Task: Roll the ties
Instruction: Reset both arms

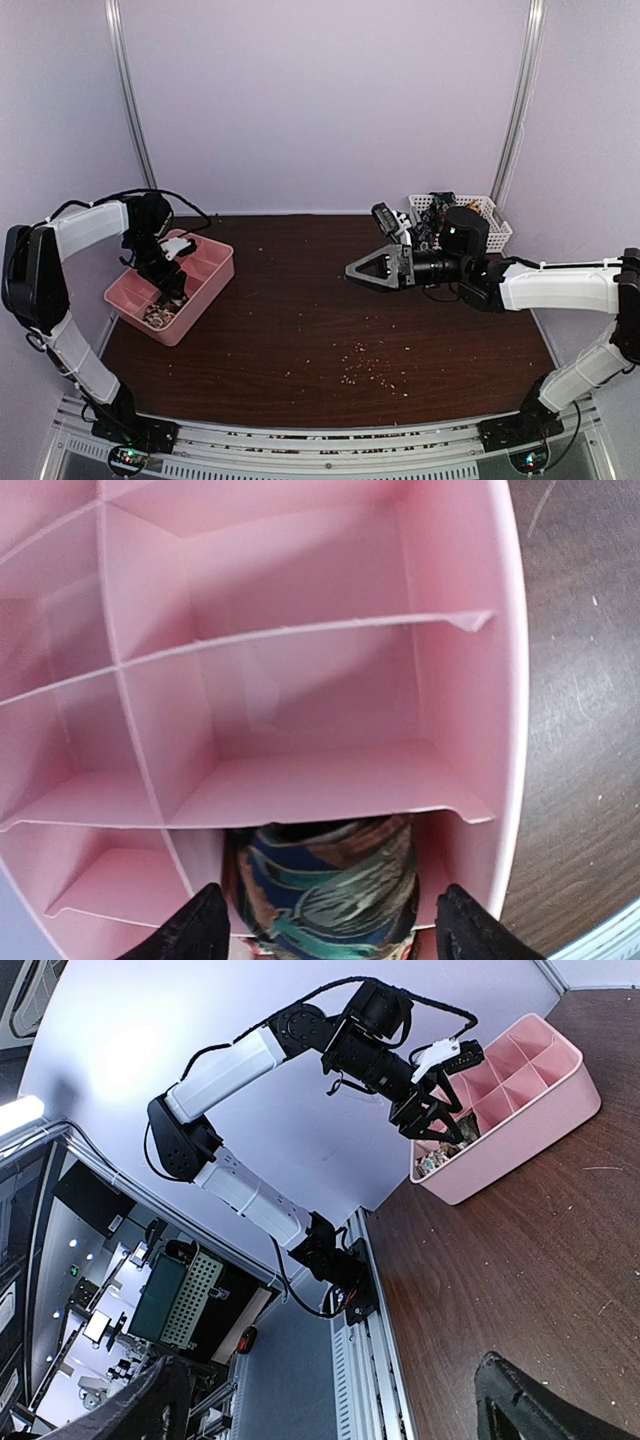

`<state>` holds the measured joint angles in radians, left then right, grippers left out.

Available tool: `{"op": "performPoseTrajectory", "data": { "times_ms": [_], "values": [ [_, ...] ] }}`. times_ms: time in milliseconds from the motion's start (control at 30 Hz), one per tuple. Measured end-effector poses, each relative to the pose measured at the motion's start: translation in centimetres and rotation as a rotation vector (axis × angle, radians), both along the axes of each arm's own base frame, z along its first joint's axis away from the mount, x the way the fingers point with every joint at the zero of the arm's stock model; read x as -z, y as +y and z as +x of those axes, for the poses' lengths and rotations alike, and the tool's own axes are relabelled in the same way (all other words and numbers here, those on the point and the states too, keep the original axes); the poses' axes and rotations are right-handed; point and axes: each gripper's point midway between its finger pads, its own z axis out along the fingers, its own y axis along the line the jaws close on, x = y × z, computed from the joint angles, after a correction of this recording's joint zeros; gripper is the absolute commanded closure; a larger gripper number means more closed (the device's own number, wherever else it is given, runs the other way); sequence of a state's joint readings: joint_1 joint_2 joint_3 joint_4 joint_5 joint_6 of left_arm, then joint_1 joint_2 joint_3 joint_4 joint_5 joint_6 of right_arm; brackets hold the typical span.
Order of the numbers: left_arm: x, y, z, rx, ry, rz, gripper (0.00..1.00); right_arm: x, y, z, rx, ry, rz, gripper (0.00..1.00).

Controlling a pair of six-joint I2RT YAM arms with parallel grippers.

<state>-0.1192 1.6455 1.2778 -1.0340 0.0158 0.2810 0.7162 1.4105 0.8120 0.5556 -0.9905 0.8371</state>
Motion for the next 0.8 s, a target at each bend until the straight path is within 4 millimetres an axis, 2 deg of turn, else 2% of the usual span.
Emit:
{"op": "performPoseTrajectory", "data": {
  "times_ms": [100,200,267,300,467,500,600,667,767,800],
  "values": [
    [0.9,-0.2,-0.7,0.002,0.020,-0.013,0.34,0.0,0.1,0.1,0.000,0.008,0.003,0.01],
    [2.7,-0.4,-1.4,0.003,0.060,-0.025,0.41,0.0,0.1,0.1,0.001,0.016,0.005,0.00],
    [3.7,-0.4,-1.4,0.001,0.075,-0.025,0.43,-0.1,0.1,0.1,0.001,0.018,0.005,0.00],
    [4.0,-0.5,-1.3,0.000,0.079,-0.027,0.40,0.0,0.1,0.1,0.001,0.019,0.005,0.00],
    [3.9,-0.6,-0.9,-0.011,0.058,-0.016,0.07,0.2,0.0,0.1,0.003,0.017,-0.006,0.01],
    [3.7,-0.7,-0.6,-0.017,0.043,-0.013,0.03,0.3,0.0,0.0,0.004,0.015,-0.012,0.00],
    [2.2,-0.9,-0.1,-0.026,-0.008,0.002,0.02,0.6,-0.2,0.0,0.014,0.006,-0.048,0.00],
    [0.2,-1.1,0.6,-0.028,-0.066,0.012,0.02,0.4,-0.4,0.2,0.028,-0.015,-0.074,0.01],
    [-4.2,-1.2,2.1,-0.038,-0.202,0.028,0.02,-0.6,-0.8,0.7,0.071,-0.067,-0.122,0.01],
    [-6.5,-1.1,2.5,-0.050,-0.269,0.026,0.02,-1.1,-1.0,1.1,0.099,-0.101,-0.146,0.01]
  ]
}}
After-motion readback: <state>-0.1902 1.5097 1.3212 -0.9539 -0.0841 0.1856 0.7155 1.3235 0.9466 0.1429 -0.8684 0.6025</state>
